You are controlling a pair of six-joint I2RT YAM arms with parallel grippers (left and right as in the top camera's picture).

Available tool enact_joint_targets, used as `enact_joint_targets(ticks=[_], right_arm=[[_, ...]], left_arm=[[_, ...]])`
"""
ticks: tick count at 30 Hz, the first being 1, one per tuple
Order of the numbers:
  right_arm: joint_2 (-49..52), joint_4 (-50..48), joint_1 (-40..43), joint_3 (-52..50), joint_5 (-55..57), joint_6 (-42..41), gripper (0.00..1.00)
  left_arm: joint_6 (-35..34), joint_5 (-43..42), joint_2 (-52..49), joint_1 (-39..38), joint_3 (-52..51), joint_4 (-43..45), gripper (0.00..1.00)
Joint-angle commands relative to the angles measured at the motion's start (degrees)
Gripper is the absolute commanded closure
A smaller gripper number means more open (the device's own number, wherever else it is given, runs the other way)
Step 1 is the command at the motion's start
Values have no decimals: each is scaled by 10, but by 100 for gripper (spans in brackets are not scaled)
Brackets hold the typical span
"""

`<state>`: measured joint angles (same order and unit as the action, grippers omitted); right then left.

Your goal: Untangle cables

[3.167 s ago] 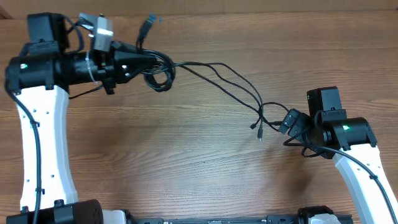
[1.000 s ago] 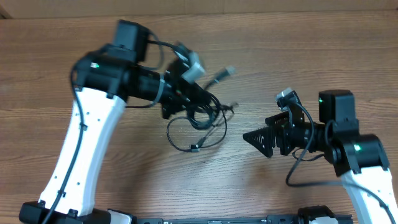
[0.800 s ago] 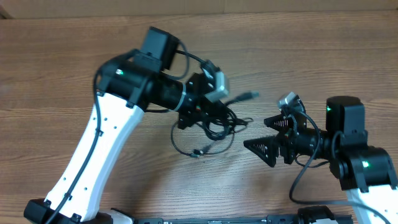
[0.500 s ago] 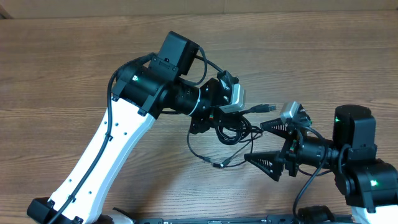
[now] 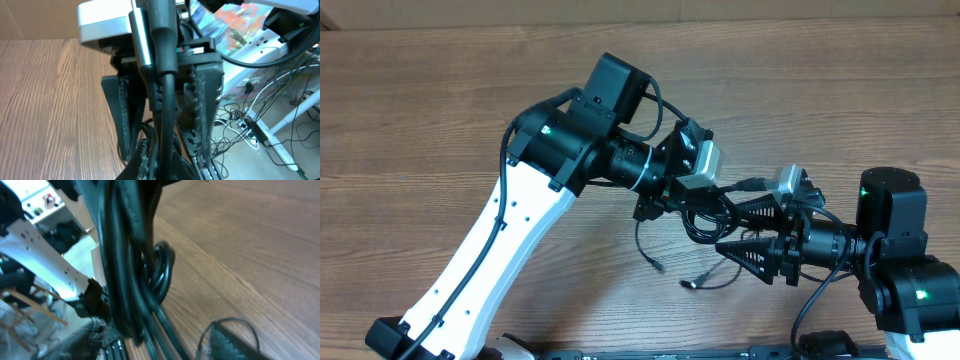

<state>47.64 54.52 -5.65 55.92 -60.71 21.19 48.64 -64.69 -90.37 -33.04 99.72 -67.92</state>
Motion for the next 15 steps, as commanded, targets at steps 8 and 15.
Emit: enact_joint_targets(ticks=[8,15], right_arm=[[-3,-3,1,14,-11,1,95],[-3,-2,2,14,-9,-1,96]], left_arm=[[15,-22,16,-7,8,7,88],[7,-22,16,-6,8,7,60]])
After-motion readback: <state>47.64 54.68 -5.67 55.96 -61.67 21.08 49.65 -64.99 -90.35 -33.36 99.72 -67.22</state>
